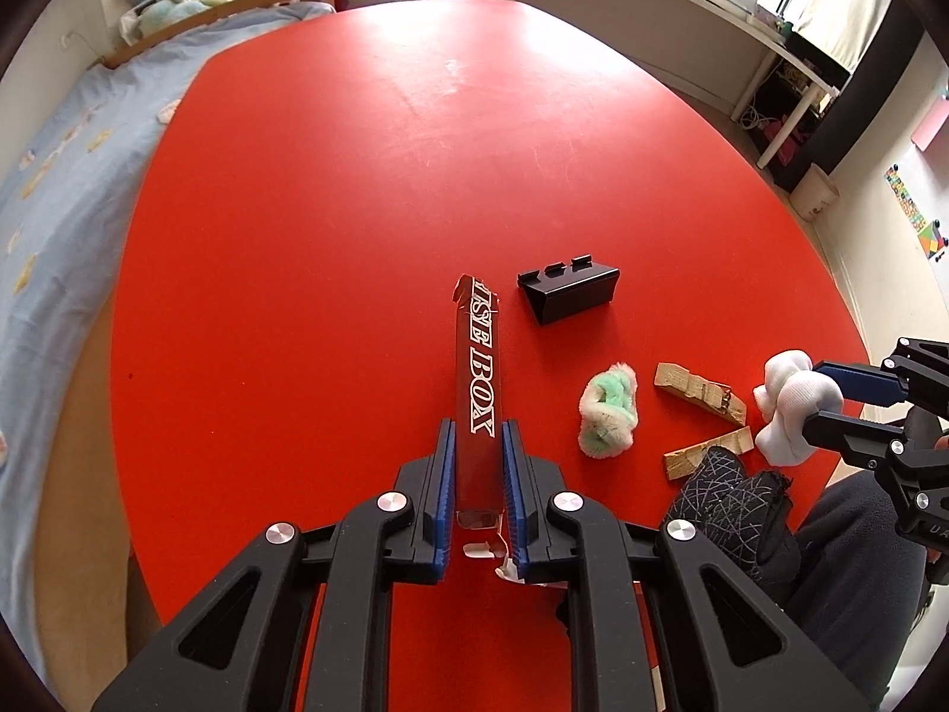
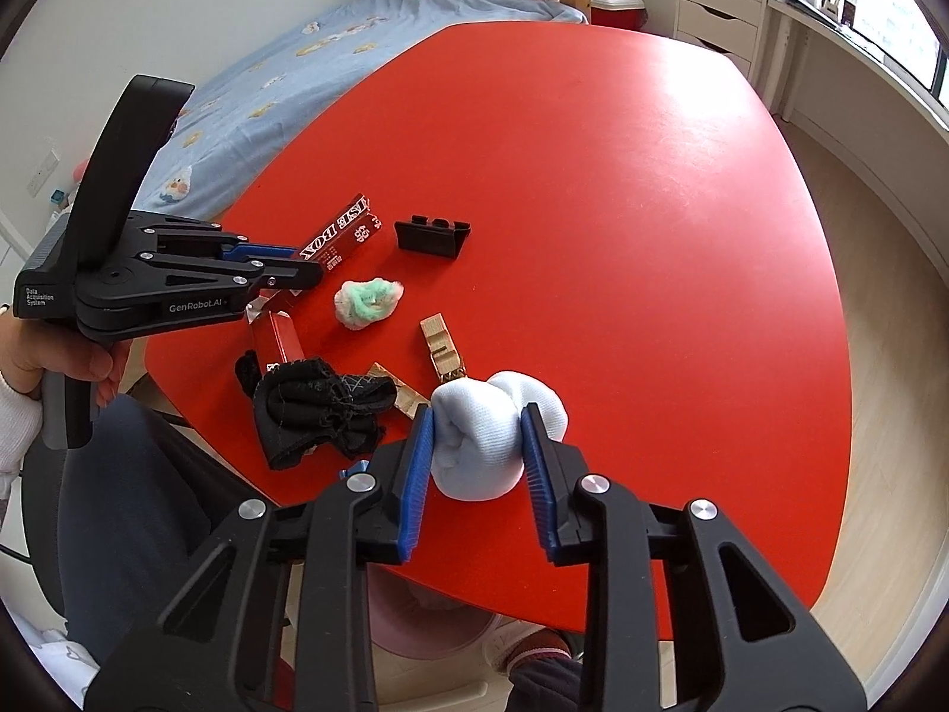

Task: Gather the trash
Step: 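Lift the white sock ball with the right tool while the left tool lifts the red box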

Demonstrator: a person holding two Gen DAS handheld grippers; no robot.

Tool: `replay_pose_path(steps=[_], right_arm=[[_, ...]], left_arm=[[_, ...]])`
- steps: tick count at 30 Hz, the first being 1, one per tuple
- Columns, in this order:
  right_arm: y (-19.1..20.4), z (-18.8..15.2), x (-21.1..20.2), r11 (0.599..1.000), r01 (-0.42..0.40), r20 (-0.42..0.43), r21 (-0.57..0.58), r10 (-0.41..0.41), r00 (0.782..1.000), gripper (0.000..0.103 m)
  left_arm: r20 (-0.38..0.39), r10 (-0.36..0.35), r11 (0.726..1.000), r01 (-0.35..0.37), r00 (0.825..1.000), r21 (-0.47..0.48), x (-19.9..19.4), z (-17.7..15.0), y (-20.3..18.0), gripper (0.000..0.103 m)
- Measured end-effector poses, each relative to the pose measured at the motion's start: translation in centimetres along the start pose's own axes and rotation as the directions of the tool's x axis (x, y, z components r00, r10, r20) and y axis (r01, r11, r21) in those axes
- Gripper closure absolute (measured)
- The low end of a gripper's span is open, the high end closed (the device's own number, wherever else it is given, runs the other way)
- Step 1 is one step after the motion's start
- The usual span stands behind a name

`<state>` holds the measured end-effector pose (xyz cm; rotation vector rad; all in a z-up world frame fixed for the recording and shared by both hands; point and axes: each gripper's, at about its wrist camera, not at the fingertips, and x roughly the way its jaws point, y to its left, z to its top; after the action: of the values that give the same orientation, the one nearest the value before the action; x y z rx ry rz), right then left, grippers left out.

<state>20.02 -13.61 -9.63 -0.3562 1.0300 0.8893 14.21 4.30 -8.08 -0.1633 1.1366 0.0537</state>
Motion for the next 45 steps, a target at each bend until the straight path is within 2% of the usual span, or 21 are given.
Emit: replay_pose_path(steps=[15,29,41,45], right_arm=[[0.1,0.3,-0.8,1.000,0.012,0.031,0.016,-0.012,0.999,0.073],[-0.2,0.6,-1.9,0.999,0.020,0.058,0.027,-0.022,0.998,0.073],[-0.4,0.9,-2.7,0.999,0.017,0.081,0.037,-0.020,0.997,0.073],[-0.4,0.9,-3.0,0.999,0.015,0.088,0.041,-0.019,0.996,0.073]], left_arm=[[0.098,-0.036,0.997,0.043,0.995,-0.068,-2.1,0.5,0.7,0.088],[0.183,-0.025,0.996,0.041,0.983,-0.084,-4.5,1.3,1.0,0.088],[0.267,-0.067,0.993,0.091,0.961,-0.080,-7.8,2.6,0.5,0.088],[0.291,-0.109,0.986,0.141,0.950,-0.090,-8.6,2.9,0.5,0.088]])
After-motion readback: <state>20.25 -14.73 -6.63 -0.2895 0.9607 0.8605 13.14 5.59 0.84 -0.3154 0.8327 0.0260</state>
